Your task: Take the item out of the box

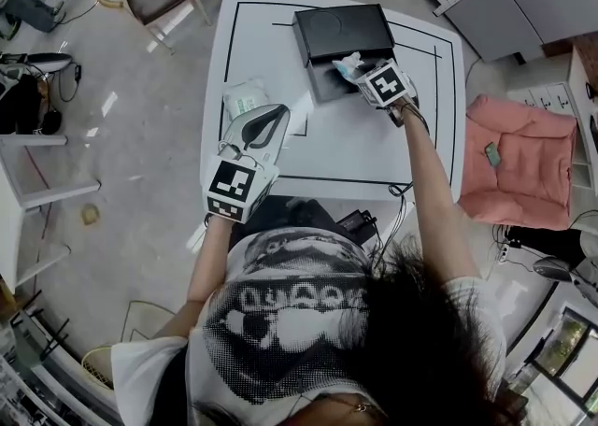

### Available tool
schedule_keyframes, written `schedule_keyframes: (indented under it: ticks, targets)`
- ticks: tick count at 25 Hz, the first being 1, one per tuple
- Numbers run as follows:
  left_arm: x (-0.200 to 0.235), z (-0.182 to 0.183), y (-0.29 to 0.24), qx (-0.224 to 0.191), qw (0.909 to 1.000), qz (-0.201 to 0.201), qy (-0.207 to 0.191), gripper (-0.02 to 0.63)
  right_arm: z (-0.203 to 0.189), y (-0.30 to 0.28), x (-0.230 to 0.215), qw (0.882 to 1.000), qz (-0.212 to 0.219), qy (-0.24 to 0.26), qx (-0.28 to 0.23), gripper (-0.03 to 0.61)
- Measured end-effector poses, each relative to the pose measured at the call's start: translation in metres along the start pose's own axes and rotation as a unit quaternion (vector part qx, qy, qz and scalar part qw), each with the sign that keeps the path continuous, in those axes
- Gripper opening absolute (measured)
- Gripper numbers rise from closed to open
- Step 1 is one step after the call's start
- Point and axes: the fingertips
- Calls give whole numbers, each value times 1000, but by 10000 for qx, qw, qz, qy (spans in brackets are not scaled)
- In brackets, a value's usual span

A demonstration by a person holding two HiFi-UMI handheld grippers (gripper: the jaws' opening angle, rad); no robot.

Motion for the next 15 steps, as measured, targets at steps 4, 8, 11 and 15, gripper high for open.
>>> schedule_keyframes:
  ticks: [4,8,11,15]
  targets:
    - [-5,-1,1,-2,10000,-31,-19,0,1,22,-2,9995,-138,13,-269,17]
    - [-13,3,4,-34,9999,-75,-59,0,6,54,2,9973,-256,-48,-689,17]
    - [-22,3,5,-37,9999,-131,-86,0,10,82,10,9935,-284,-205,-1085,17]
    - [-37,7,4,-39,9996,-241,-134,0,5,118,20,9865,-309,-452,-1542,17]
Point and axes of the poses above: the fingertips, and each gripper's own axes: y backward along the fingers, x to its left, z out of its top, and after that the axes turned 10 degrees about -y, right-handed
